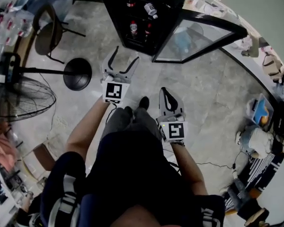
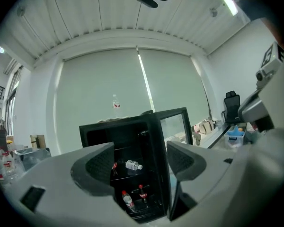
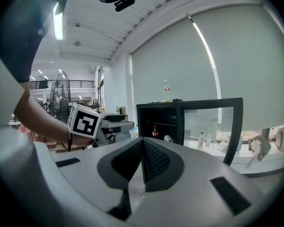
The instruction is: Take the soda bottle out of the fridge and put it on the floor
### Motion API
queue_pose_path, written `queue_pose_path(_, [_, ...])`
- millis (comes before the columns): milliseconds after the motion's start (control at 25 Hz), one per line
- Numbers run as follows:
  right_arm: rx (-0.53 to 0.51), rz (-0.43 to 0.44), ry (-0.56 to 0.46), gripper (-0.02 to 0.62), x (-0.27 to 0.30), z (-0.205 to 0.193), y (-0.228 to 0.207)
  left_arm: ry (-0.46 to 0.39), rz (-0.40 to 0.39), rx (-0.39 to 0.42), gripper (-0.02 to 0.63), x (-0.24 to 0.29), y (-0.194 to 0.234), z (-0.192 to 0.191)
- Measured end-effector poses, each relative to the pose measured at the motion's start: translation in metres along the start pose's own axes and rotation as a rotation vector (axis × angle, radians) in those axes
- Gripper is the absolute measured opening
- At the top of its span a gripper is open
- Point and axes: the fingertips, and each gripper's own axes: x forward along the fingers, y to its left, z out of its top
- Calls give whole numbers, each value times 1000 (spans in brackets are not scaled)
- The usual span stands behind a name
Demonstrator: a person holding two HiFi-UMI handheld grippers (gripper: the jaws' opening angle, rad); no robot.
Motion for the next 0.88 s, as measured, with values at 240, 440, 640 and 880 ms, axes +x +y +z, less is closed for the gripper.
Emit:
queue_pose_path(240, [11,-42,67,18,44,-33,-19,20,-35,9,336,59,13,-52])
queue_pose_path(440, [20,-148,13,18,93,-75,-42,22,-115,1,336,103,17,-116])
queue_pose_path(640, [39,-206,9,18,113,-115,-51,51,-170,12,336,129,1,-175])
queue_pose_path(880, [44,-235,12,18,139,-169,-65,88,-159,-13,336,171,-5,-261])
